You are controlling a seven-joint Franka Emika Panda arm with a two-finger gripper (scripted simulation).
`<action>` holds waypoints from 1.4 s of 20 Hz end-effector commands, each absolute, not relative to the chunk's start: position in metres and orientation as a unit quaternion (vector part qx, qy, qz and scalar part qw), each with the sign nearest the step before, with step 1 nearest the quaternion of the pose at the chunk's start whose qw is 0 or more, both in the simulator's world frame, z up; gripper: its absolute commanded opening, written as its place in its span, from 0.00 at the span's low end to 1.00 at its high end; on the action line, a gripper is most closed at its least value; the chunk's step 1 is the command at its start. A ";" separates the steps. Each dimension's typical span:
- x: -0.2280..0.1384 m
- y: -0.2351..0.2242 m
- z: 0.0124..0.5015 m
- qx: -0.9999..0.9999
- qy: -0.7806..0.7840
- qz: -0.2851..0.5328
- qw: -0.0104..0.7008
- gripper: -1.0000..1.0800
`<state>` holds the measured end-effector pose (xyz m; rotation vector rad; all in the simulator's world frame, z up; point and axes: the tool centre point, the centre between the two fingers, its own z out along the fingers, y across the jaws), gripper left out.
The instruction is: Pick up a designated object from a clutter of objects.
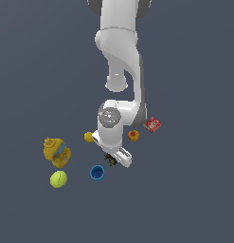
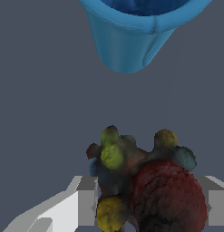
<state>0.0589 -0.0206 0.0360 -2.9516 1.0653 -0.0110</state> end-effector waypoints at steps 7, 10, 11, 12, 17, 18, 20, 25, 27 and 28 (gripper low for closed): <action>0.049 -0.010 0.059 -0.941 0.339 -0.004 0.002 0.00; 0.041 -0.003 0.075 -0.941 0.339 -0.004 0.002 0.00; 0.039 0.000 0.080 -0.941 0.340 -0.004 0.002 0.00; 0.036 0.003 0.087 -0.941 0.340 -0.004 0.002 0.00; 0.018 0.021 0.125 -0.941 0.340 -0.003 0.002 0.00; 0.014 0.024 0.133 -0.941 0.340 -0.003 0.002 0.00; 0.006 0.032 0.150 -0.941 0.340 -0.003 0.002 0.00; -0.013 0.052 0.193 -0.940 0.340 -0.003 0.001 0.00; -0.021 0.060 0.211 -0.940 0.340 -0.003 0.001 0.00; -0.025 0.064 0.220 -0.940 0.340 -0.003 0.000 0.00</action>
